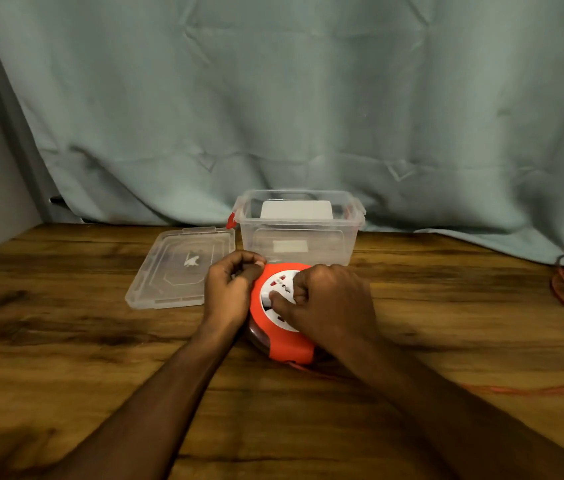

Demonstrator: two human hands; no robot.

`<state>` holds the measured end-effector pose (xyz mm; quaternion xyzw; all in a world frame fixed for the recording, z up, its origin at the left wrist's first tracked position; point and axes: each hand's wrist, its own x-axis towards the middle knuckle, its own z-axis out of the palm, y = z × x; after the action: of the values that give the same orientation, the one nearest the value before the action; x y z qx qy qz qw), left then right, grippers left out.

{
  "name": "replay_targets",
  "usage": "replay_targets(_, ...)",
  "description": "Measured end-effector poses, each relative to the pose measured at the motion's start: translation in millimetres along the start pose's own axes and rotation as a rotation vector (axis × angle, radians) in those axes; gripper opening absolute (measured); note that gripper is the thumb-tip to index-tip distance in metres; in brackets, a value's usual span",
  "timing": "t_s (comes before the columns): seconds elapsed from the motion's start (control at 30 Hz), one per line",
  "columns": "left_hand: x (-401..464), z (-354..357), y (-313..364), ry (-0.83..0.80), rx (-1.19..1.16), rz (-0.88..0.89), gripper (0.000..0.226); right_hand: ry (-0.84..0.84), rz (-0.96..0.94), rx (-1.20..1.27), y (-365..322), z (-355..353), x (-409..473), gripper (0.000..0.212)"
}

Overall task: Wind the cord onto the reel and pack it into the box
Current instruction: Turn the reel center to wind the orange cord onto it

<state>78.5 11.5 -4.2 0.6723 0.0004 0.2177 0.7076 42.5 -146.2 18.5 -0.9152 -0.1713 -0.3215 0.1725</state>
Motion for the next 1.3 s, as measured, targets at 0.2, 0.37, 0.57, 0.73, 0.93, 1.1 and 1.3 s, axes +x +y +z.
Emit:
replay_targets(0.2,9,-1,-5,-0.105,0.097,-0.059,0.011,-0.351,-0.091,0.231,38,-27,10,0.056)
replay_targets(0.37,10,-4,-6,-0.134,0.109,-0.075,0.009,-0.492,-0.041,0.302,54,-29,15,0.082)
replay_targets(0.57,8,0,-4,-0.173,0.125,-0.068,0.018,-0.516,-0.009,0.296,55,-33,20,0.072)
replay_targets(0.73,6,-1,-4,-0.151,0.135,-0.046,0.022,-0.492,0.057,0.182,41,-37,18,0.058)
replay_targets(0.93,7,-3,-7,-0.112,0.112,-0.031,0.019,-0.32,0.056,0.013,13,-25,4,0.061)
replay_targets(1.1,5,-3,-5,-0.141,0.128,-0.013,0.019,-0.255,0.107,0.025,2,-23,1,0.048)
replay_targets(1.3,3,-4,-2,-0.155,0.104,0.0,0.017,-0.22,-0.117,0.099,21,-27,4,0.026)
